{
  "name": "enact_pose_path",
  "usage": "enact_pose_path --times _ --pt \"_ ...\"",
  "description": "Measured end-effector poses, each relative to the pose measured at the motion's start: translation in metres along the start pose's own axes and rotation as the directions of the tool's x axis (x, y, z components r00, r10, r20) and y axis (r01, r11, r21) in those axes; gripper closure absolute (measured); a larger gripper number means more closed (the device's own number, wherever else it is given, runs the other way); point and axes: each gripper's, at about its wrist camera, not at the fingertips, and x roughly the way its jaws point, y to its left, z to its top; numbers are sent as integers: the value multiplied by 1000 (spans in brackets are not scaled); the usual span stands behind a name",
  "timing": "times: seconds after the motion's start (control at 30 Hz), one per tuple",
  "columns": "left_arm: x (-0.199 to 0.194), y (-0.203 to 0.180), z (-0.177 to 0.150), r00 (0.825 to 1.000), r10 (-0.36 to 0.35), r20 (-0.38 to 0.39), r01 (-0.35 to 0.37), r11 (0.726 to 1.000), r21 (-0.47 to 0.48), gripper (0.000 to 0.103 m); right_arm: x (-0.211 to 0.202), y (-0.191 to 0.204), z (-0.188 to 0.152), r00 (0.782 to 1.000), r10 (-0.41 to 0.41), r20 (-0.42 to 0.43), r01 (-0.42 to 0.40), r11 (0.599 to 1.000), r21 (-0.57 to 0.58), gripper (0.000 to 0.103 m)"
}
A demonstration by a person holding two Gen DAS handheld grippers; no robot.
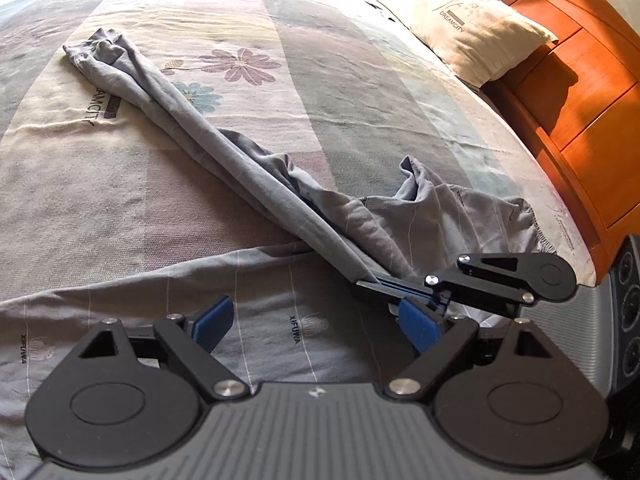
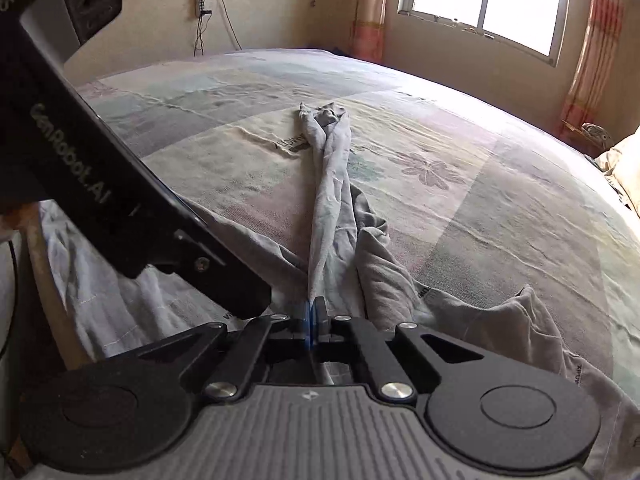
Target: Fold clothes
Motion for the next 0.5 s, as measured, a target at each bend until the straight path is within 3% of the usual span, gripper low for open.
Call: enact_pose_path --times 0.17,0.37,0.5 --pt "4 11 2 993 -112 24 114 986 -118 11 -28 1 0 996 83 32 -83 996 15 101" --pt "38 34 -2 968 -234 92 252 908 -334 11 -30 10 -10 995 101 12 -102 995 14 101" --pt "53 43 6 955 -255 154 295 882 -369 11 -30 14 -16 993 118 -1 -118 993 11 101"
